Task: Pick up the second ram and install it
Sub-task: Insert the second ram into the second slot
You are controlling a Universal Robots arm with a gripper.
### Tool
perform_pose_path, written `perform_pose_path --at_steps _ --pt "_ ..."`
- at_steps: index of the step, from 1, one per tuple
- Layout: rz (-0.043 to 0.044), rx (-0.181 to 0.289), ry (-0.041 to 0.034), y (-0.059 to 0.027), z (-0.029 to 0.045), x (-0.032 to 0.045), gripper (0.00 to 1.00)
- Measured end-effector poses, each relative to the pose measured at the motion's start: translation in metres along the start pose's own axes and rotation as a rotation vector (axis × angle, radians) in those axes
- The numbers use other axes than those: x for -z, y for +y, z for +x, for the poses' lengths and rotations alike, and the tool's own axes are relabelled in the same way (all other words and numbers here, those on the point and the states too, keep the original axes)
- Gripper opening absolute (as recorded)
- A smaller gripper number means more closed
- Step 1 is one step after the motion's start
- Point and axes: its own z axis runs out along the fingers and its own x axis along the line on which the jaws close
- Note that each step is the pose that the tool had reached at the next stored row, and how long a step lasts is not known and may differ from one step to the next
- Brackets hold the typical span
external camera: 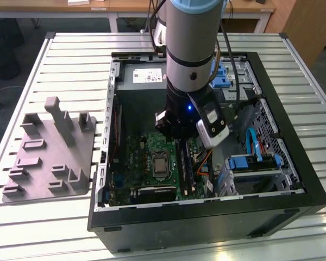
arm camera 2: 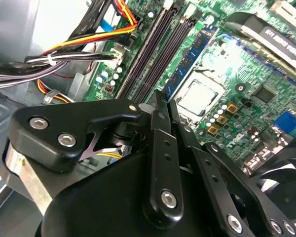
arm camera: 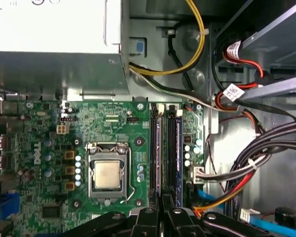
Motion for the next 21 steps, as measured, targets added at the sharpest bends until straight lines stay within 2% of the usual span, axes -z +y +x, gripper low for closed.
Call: perform_pose_path --at_steps 2,11,21 --pt "-0.0031 0.0 -0.0002 0.0 0.0001 -0.0022 0.14" --pt "-0.0035 0.0 0.0001 -0.0001 0.0005 -0.0097 0.14" --pt "-0.004 0.0 0.0 0.0054 0.0009 -0.0147 0.14"
